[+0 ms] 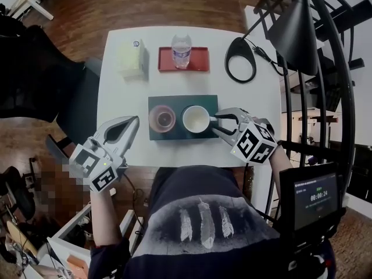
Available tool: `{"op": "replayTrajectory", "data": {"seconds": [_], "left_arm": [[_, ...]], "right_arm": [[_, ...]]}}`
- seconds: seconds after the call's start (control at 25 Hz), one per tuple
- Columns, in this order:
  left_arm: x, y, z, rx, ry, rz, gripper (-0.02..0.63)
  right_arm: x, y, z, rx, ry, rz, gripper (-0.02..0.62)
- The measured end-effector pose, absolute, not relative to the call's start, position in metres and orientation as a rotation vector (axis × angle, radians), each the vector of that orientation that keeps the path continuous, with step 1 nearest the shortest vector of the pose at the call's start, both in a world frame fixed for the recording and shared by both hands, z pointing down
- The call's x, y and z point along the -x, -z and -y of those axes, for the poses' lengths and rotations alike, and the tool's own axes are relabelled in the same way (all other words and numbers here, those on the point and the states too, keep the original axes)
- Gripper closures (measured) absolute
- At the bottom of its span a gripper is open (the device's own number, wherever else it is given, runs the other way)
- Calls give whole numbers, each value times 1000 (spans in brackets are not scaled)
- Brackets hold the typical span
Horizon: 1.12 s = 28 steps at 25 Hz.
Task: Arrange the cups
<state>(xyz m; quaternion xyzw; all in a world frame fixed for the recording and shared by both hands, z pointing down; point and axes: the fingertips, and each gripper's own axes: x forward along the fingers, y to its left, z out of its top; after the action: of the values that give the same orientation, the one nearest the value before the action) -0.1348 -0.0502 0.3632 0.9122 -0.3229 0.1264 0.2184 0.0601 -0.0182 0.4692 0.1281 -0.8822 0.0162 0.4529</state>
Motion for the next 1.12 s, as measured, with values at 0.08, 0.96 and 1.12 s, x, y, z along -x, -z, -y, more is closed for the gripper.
{"op": "replayTrajectory", "data": {"seconds": [0.08,0.96,1.12], "left_arm": [[137,-361,50,-2524,-343,904,591],[68,-323,63,-2734,-347,689,591],[71,-326,66,-2738,-349,692,591]], "right_arm": [[-65,-456,17,-369,-103,2238,474],[-8,-345,57,-433,-297,2795,592],[-8,-351,63,-448,-314,2803,592]]}}
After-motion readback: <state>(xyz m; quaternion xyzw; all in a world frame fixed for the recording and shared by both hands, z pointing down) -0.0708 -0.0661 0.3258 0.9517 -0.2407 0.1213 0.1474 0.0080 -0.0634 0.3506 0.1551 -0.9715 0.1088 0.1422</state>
